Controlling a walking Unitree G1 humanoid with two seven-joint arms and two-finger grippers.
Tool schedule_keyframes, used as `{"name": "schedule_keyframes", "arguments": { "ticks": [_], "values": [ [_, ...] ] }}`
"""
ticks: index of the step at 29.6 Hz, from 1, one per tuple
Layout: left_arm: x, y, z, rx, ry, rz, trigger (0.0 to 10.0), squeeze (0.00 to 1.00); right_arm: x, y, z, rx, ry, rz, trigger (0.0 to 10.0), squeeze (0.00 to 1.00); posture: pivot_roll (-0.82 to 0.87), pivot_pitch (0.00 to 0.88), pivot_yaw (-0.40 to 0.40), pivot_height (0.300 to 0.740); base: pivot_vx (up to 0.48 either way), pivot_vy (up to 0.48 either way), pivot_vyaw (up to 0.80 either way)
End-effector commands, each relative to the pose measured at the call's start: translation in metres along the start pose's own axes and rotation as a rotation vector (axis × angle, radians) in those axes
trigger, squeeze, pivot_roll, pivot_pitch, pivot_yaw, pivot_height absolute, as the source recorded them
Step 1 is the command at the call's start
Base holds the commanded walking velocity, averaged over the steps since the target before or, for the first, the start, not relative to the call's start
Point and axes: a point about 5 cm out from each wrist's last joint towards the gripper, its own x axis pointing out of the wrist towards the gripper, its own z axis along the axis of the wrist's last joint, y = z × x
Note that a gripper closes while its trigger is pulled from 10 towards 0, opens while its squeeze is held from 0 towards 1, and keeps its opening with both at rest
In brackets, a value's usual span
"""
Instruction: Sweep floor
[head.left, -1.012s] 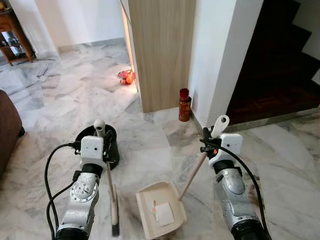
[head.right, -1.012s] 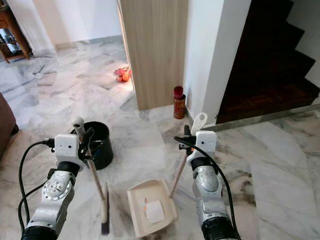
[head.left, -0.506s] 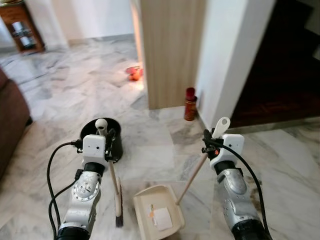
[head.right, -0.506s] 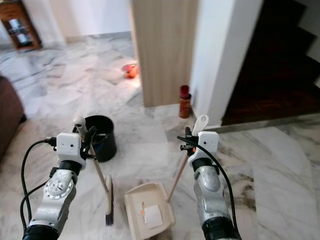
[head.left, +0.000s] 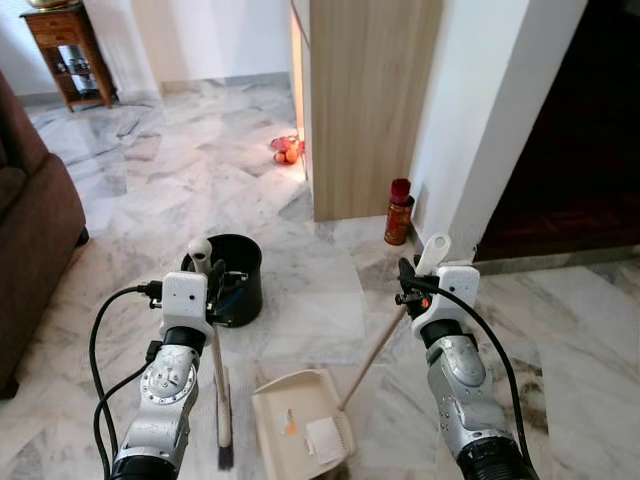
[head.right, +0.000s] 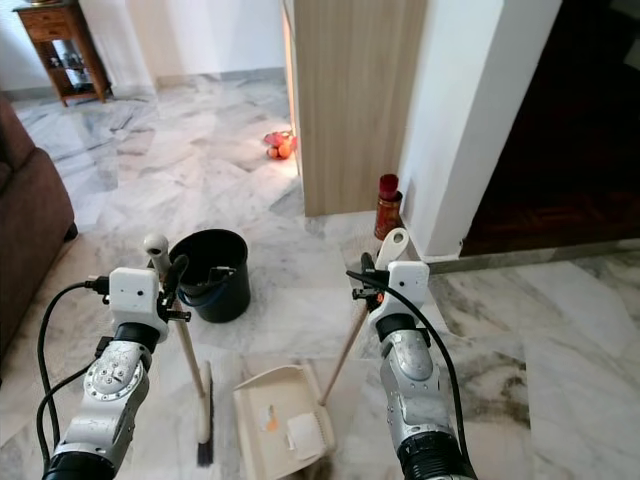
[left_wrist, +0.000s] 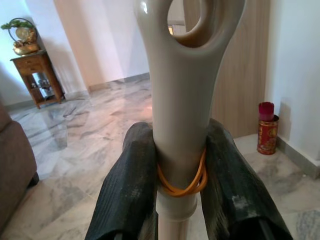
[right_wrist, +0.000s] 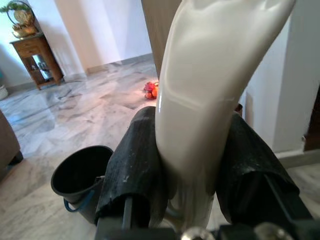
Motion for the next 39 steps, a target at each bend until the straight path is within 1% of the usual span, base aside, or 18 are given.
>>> {"name": "schedule_keyframes", "arguments": {
  "ticks": [1,4,32,35,39],
  "values": [
    [0.0032,0.0062,0.0071,0.020,-0.027,0.017,10.0,0.00,0.0065,0.0072,0.0144,-0.004,-0.057,0.028,10.0,0.00,0.11,0.000,0.065,0.740,0.000,0.277,0.80],
    [0.0029,0.0059,0.0069,0.018,-0.026,0.017,10.0,0.00,0.0063,0.0072,0.0127,0.014,-0.048,0.022,10.0,0.00,0.11,0.000,0.064,0.740,0.000,0.318,0.00],
    [0.0019,0.0060,0.0057,0.019,-0.016,0.024,10.0,0.00,0.0067,0.0080,0.0138,-0.002,-0.045,0.041,10.0,0.00,0.11,0.000,0.058,0.740,0.000,0.321,0.00],
    [0.0019,0.0060,0.0056,0.021,-0.015,0.025,10.0,0.00,0.0064,0.0092,0.0138,-0.005,-0.046,0.048,10.0,0.00,0.11,0.000,0.058,0.740,0.000,0.284,0.59],
    [0.0018,0.0058,0.0053,0.023,-0.014,0.024,10.0,0.00,0.0065,0.0097,0.0135,0.000,-0.046,0.048,10.0,0.00,0.11,0.000,0.058,0.740,0.000,0.000,0.69]
  ]
}}
